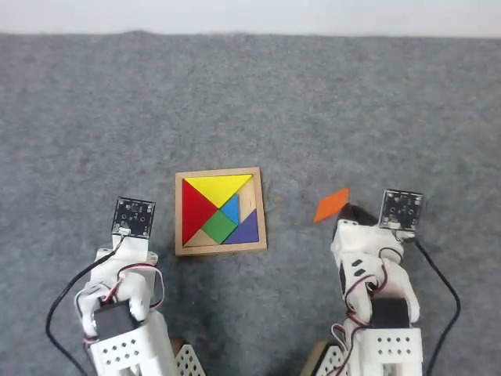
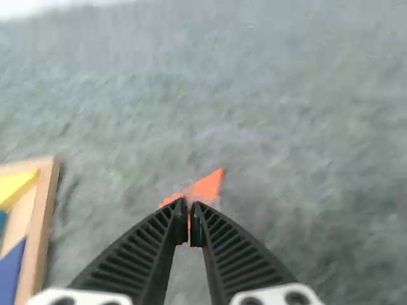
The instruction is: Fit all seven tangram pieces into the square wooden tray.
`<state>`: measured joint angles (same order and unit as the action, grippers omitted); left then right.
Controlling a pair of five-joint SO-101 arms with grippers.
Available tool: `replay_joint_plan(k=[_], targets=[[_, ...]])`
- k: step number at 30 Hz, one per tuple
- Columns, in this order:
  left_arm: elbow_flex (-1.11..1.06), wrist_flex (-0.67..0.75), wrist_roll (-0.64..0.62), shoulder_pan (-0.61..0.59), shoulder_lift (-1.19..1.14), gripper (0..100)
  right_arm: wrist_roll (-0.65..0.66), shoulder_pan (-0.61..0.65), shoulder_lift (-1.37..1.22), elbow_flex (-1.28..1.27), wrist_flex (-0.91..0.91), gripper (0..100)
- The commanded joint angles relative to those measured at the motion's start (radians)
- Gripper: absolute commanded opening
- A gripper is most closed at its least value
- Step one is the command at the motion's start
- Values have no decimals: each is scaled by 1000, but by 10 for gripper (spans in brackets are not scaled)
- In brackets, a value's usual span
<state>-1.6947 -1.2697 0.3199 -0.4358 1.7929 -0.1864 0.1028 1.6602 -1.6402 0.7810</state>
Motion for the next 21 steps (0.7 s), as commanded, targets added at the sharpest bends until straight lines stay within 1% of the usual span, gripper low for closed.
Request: replay_joint_plan(k=[1, 4, 8, 12, 14, 16, 21], targets=[[10, -3, 5, -3, 21, 15, -54, 70, -107, 141, 62, 17], [10, -3, 5, -3, 21, 15, -95, 88, -277, 253, 58, 17], [10, -3, 5, -3, 21, 15, -183, 87, -549, 446, 65, 27], [10, -3, 5, -3, 21, 15, -284, 91, -809, 594, 67, 150], [10, -3, 5, -3, 21, 15, -325, 93, -917, 651, 65, 180], [10, -3, 5, -3, 21, 15, -387, 96, -1000, 707, 65, 180], [10, -3, 5, -3, 21, 15, -580, 163, -1155, 810, 58, 184]])
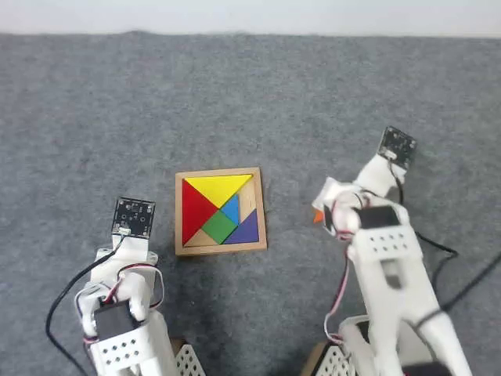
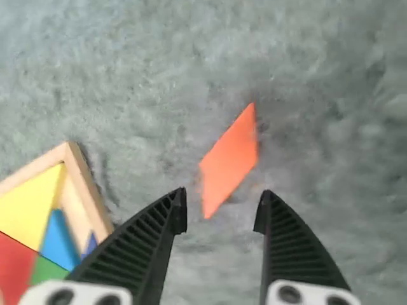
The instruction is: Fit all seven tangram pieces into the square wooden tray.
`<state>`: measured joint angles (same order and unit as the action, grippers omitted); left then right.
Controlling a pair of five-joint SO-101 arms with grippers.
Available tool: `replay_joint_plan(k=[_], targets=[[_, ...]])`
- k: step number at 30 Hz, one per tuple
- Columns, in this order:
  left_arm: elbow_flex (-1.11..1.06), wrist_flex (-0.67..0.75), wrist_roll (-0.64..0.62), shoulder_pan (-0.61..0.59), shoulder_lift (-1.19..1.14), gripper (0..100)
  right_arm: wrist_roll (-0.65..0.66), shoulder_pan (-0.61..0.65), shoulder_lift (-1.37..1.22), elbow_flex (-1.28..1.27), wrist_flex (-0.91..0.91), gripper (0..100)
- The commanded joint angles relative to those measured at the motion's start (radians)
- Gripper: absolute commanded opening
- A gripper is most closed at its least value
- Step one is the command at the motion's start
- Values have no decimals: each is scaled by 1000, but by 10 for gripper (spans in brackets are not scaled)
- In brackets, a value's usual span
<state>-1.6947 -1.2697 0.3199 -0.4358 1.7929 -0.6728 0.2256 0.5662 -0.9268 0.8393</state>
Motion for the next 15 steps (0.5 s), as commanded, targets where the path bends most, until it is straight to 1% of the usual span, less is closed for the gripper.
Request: replay_joint_plan(k=[1, 6, 11, 15], targets=[[10, -3, 5, -3, 21, 15, -114, 53, -87, 112, -2, 188], [10, -3, 5, -3, 21, 15, -222, 64, -232, 216, 7, 266], [10, -3, 5, -3, 21, 15, -311, 59, -352, 302, 8, 243], [10, -3, 5, -3, 21, 15, -377, 36, -432, 344, 8, 245]])
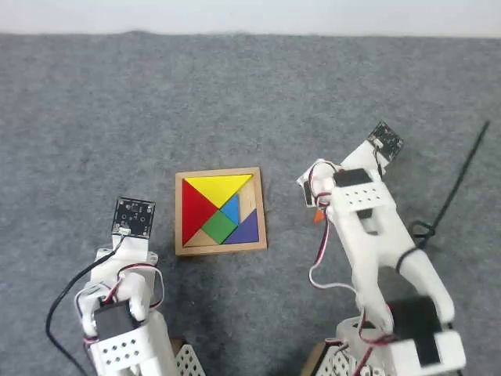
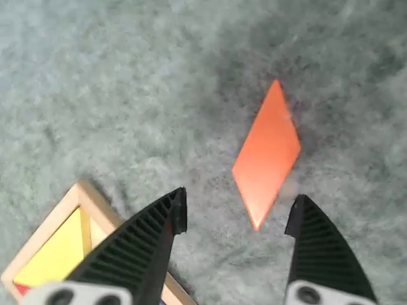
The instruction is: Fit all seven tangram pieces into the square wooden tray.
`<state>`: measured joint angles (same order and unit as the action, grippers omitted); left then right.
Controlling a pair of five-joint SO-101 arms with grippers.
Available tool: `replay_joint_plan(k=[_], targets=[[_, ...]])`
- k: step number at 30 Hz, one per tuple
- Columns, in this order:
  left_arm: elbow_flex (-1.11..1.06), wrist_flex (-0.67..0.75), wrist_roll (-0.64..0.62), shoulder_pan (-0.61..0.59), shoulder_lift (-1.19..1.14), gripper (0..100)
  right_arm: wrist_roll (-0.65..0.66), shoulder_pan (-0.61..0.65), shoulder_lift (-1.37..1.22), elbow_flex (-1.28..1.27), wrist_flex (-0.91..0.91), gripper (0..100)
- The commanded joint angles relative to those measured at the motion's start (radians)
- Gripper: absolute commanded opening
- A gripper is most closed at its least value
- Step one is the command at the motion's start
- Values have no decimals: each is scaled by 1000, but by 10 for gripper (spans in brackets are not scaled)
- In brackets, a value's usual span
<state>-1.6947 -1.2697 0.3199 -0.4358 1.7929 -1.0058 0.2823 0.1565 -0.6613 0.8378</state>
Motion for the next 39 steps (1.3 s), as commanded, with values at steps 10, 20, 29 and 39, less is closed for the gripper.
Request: replay_joint_plan(k=[10, 20, 29, 39], targets=[[10, -3, 5, -3, 21, 15, -64, -64, -251, 118, -16, 243], [10, -3, 5, -3, 21, 15, 11, -77, -318, 206, 82, 241], [10, -3, 5, -3, 21, 15, 137, -81, -302, 203, 122, 121], [10, -3, 5, -3, 21, 15, 430, -84, -291, 290, 318, 89]])
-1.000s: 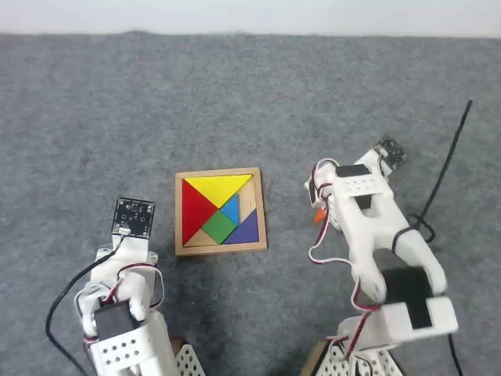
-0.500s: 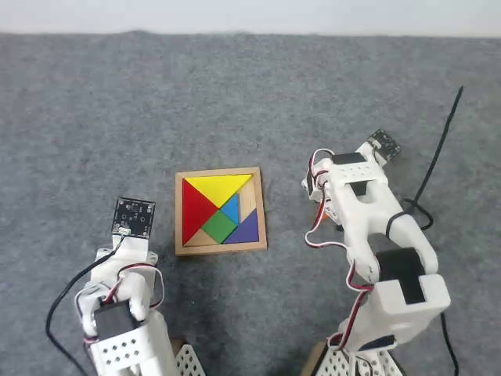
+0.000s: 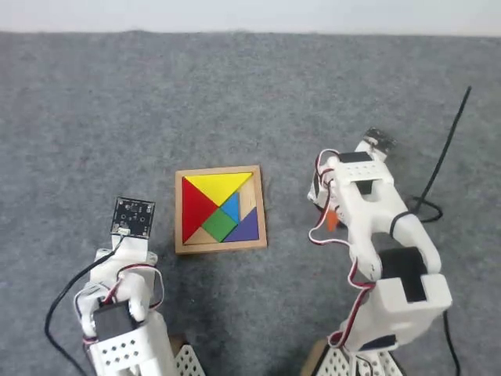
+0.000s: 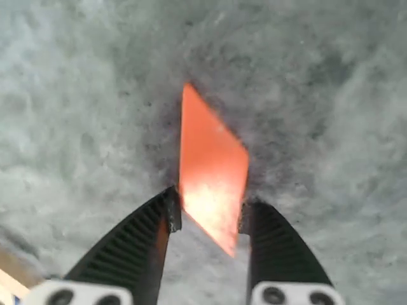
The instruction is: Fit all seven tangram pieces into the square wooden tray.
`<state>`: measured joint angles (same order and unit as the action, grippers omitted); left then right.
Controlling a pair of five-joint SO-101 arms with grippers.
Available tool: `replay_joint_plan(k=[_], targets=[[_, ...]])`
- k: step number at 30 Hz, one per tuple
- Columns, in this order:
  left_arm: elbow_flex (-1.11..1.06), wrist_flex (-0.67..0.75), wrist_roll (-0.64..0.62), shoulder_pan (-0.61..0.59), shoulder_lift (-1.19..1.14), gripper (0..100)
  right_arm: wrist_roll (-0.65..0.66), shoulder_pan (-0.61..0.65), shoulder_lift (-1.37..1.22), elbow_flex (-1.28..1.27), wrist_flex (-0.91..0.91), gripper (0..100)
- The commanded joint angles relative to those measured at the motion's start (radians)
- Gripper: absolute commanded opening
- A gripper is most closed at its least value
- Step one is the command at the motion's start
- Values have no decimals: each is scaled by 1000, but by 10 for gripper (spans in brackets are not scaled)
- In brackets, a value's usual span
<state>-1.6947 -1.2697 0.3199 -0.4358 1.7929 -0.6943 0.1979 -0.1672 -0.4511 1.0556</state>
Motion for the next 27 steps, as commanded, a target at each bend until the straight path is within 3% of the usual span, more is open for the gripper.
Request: replay_joint_plan(k=[1, 6, 11, 16, 27], targets=[[10, -3, 5, -3, 21, 15, 161, -1, 33, 104, 142, 88], [10, -3, 5, -3, 21, 15, 351, 5, 31, 190, 275, 87], [10, -3, 5, -3, 21, 15, 500, 8, 33, 199, 291, 87], [10, -3, 5, -3, 21, 15, 614, 15, 35, 204, 311, 86], [10, -3, 5, -3, 21, 15, 822, 162, 173, 198, 414, 86]])
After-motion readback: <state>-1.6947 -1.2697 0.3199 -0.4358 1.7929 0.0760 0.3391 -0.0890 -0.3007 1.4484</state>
